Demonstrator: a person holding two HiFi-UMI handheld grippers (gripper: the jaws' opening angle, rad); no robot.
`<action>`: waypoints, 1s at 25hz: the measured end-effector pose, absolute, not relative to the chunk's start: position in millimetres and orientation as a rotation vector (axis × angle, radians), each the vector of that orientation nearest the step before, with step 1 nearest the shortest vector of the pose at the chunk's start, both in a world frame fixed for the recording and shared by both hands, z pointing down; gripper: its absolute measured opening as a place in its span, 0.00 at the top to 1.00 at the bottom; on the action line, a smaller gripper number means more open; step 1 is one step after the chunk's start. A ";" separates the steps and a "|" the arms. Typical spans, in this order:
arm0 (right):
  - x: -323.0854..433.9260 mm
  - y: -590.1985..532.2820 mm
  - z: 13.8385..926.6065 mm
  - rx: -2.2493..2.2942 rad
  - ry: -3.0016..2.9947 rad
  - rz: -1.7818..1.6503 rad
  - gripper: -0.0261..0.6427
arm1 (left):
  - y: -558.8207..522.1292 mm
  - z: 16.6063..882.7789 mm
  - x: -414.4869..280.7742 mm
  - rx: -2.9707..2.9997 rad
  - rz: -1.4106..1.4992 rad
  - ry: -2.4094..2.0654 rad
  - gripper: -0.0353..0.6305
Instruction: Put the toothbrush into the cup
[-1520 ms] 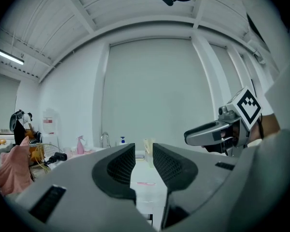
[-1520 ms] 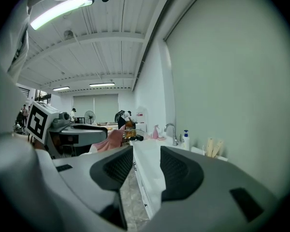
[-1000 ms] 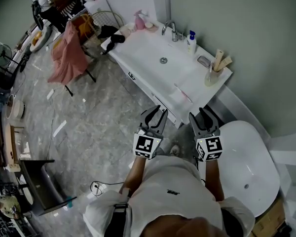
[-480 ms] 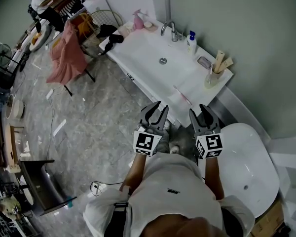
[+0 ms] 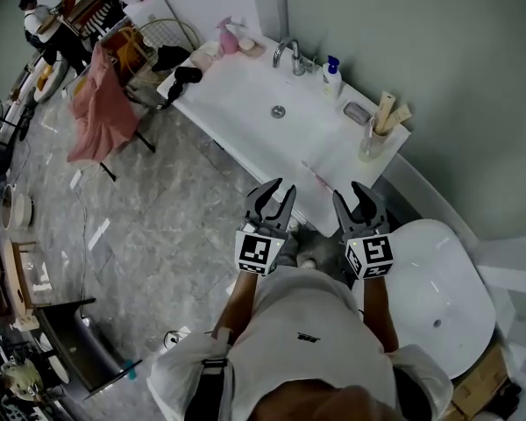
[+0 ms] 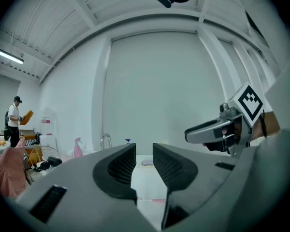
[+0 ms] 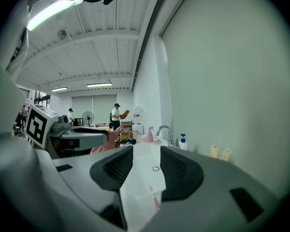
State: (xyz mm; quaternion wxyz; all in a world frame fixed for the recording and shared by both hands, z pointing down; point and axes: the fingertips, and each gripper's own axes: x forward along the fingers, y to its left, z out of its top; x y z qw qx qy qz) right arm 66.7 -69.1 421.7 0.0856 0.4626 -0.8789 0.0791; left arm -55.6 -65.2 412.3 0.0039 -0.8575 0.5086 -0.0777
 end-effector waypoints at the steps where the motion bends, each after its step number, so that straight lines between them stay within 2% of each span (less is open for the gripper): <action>1: 65.3 -74.2 423.4 1.385 -2.615 0.241 0.68 | -70.8 415.1 -56.6 -2.694 -0.253 1.584 0.79; 25: 31.5 -174.5 495.2 1.260 -2.410 0.347 0.68 | -180.5 488.3 -71.1 -2.920 -0.438 1.384 0.79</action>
